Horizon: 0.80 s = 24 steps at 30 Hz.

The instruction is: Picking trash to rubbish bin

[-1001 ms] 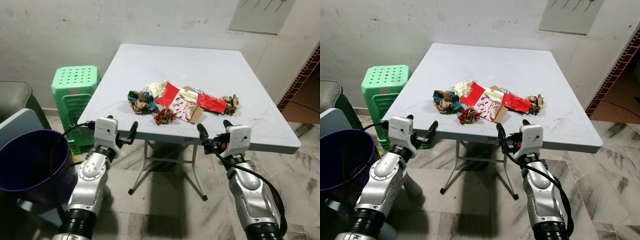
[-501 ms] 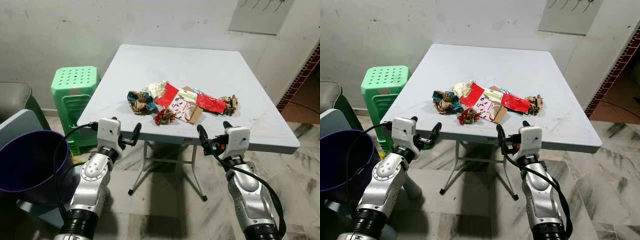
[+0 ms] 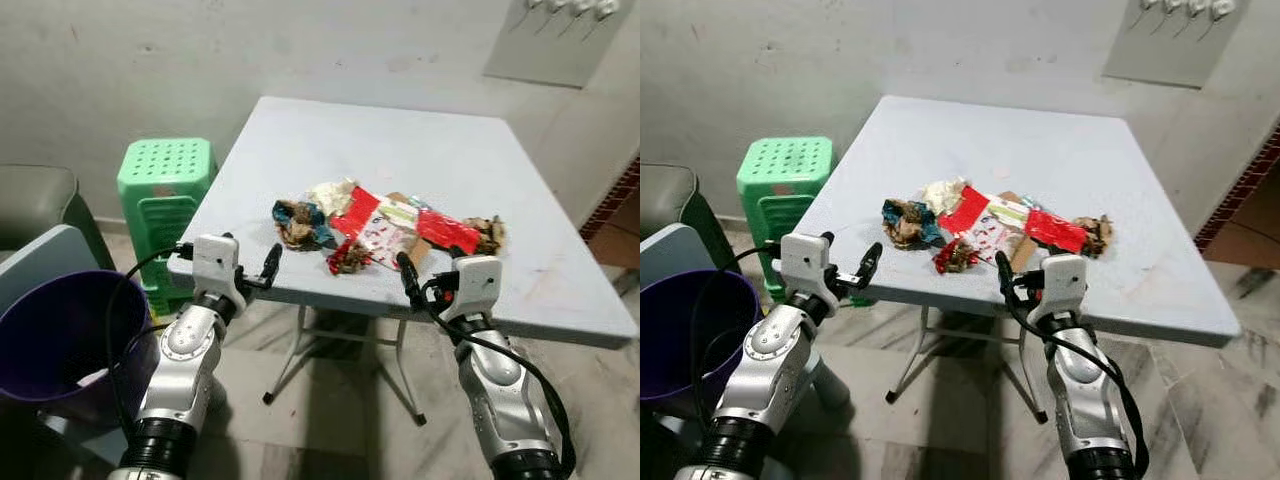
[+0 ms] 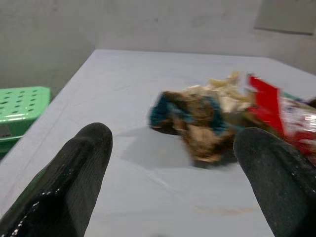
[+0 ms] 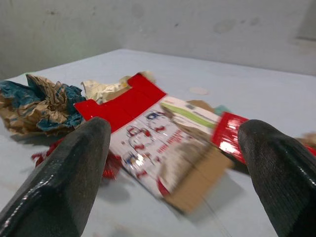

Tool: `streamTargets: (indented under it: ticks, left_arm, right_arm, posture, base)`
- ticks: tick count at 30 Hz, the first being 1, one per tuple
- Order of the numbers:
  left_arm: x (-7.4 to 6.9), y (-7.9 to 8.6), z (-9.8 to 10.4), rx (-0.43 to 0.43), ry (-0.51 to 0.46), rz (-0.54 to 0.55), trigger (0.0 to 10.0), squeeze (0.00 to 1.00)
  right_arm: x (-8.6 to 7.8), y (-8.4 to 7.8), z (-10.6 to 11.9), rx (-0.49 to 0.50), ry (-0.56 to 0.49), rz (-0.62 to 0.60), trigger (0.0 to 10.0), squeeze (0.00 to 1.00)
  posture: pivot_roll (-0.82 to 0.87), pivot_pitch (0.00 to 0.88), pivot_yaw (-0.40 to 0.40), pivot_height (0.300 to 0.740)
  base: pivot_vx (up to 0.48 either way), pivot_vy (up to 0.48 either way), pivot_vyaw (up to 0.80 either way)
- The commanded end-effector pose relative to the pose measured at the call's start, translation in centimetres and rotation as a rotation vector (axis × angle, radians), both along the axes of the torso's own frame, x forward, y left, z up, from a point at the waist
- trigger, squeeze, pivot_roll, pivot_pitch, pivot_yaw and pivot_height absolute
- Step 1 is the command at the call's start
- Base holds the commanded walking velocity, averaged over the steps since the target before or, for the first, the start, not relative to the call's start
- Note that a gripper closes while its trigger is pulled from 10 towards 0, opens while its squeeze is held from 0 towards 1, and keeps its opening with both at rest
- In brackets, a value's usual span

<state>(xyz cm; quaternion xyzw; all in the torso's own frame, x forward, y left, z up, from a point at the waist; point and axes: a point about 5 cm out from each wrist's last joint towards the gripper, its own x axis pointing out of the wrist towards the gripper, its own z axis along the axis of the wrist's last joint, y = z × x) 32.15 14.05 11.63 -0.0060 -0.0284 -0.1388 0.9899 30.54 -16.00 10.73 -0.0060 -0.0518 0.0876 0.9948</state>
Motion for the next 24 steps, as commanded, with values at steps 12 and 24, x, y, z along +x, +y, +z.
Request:
streamTargets:
  ticks: [12, 24]
  left_arm:
    - [-0.5, -0.6, 0.0, 0.047, -0.009, -0.026, 10.0, 0.0]
    - [-1.8, -0.9, -0.9, 0.093, 0.016, -0.088, 10.0, 0.0]
  right_arm:
    - [-0.3, -0.5, -0.3, -0.036, 0.015, 0.035, 10.0, 0.0]
    - [-0.1, -1.1, -0.3, -0.078, 0.046, 0.161, 10.0, 0.0]
  posture:
    - [0.01, 0.0, -0.059, 0.74]
    - [0.01, 0.0, -0.063, 0.74]
  base:
    - [0.044, 0.0, 0.0]
    - [0.0, 0.0, 0.0]
